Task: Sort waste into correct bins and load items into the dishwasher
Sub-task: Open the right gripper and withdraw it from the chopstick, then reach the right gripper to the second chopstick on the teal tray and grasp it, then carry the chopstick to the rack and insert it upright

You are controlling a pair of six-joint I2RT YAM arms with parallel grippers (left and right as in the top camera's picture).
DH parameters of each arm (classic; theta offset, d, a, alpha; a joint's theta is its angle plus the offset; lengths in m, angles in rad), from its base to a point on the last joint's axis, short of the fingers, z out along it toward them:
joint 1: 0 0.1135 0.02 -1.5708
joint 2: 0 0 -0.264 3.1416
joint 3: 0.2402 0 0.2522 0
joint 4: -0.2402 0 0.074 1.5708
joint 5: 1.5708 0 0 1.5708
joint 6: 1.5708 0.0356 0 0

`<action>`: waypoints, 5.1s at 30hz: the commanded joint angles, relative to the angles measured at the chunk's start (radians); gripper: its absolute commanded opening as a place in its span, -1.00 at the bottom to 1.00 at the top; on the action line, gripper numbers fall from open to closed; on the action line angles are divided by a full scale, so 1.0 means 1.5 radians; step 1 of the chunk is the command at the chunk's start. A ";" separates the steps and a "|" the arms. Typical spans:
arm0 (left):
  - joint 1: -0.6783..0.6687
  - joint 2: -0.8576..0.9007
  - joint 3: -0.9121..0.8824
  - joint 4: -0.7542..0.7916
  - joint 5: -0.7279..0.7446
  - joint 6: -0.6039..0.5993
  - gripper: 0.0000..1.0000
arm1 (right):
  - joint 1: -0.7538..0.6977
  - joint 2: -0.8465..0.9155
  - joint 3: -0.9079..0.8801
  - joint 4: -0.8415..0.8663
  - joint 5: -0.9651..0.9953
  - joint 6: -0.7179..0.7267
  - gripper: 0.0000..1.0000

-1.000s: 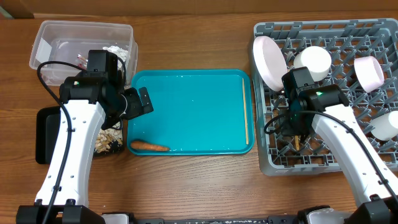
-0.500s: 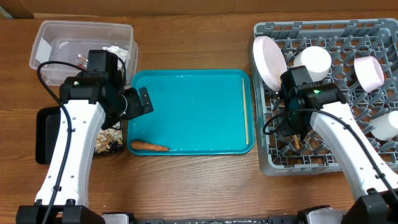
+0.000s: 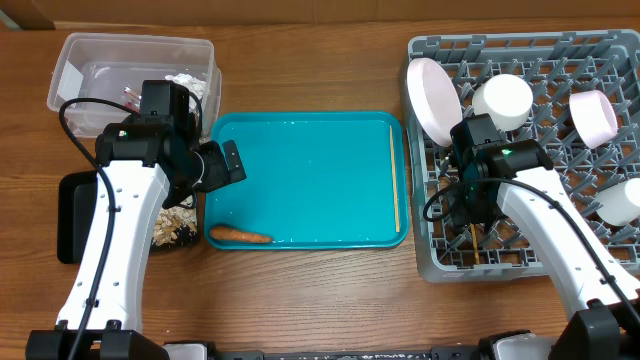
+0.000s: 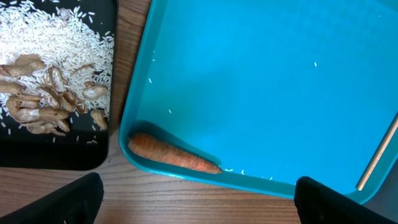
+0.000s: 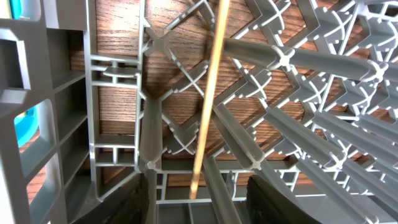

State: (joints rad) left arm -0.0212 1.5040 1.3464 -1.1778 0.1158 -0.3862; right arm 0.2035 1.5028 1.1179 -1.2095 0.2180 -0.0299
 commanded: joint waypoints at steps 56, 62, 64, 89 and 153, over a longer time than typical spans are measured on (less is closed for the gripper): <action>-0.004 0.005 -0.003 0.001 -0.010 0.008 1.00 | 0.209 0.343 0.151 0.155 -0.086 0.256 0.19; -0.004 0.005 -0.003 0.001 -0.010 0.008 0.99 | 0.209 0.343 0.119 0.171 -0.055 0.270 0.19; -0.004 0.005 -0.003 0.001 -0.010 0.008 1.00 | 0.209 0.343 0.119 0.171 -0.051 0.270 0.21; -0.004 0.005 -0.003 0.001 -0.010 0.008 1.00 | 0.209 0.258 0.155 0.085 -0.147 0.241 -0.92; -0.004 0.005 -0.003 -0.013 -0.006 -0.029 1.00 | -0.031 -0.006 0.265 -0.060 -0.436 -0.022 0.04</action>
State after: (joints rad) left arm -0.0212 1.5040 1.3464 -1.1870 0.1154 -0.3920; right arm 0.1570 1.5120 1.4590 -1.2949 -0.1108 0.0406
